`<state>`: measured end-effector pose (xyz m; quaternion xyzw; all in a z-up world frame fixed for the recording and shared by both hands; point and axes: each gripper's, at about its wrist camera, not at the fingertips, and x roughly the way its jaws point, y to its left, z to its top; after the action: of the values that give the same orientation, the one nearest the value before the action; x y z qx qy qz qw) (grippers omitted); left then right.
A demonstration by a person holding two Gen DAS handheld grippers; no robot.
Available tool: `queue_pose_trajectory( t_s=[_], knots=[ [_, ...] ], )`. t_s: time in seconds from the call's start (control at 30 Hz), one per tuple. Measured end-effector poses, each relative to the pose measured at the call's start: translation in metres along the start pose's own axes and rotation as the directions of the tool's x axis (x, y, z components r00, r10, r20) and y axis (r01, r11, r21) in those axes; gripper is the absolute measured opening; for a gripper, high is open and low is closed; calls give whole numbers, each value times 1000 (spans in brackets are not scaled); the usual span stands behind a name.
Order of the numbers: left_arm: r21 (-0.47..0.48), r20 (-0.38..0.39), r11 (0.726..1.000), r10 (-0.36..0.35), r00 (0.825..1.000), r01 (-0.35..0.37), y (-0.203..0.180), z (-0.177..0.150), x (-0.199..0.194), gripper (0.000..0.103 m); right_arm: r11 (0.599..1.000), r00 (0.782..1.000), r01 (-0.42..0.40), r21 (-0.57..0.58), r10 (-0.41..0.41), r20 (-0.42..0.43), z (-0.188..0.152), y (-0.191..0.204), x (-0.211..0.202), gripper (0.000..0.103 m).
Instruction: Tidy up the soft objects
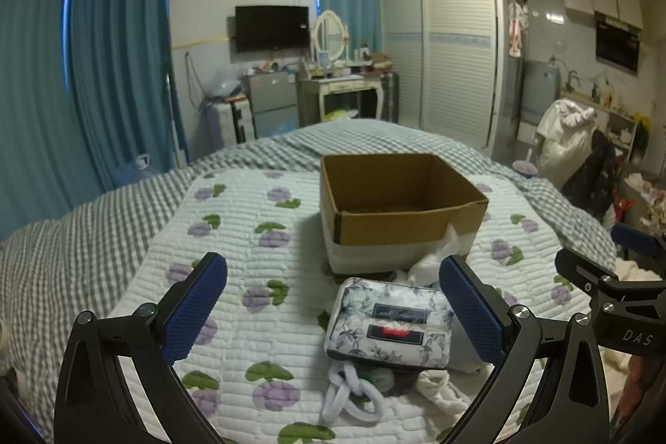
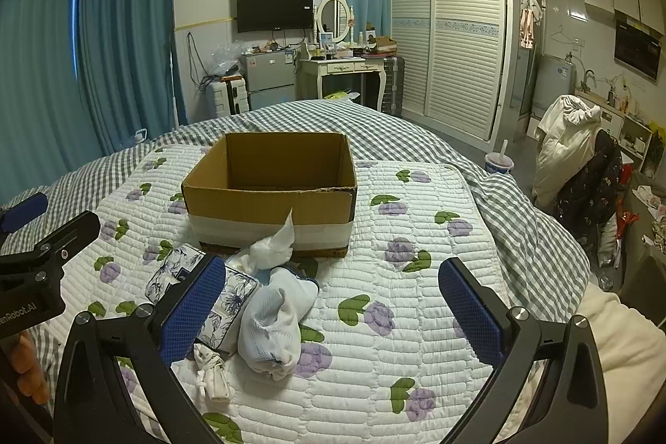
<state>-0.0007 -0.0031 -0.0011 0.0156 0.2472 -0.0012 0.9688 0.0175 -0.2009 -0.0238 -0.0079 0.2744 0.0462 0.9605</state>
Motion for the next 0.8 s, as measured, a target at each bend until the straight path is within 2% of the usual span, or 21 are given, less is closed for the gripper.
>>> queue_pose_trajectory(
  t_s=[0.8],
  knots=[
    [-4, 5, 1000, -3, 1000, 3, -1, -1, -2, 103, 1000, 1000, 0, -2, 0, 0, -4, 2, -5, 103]
  ],
)
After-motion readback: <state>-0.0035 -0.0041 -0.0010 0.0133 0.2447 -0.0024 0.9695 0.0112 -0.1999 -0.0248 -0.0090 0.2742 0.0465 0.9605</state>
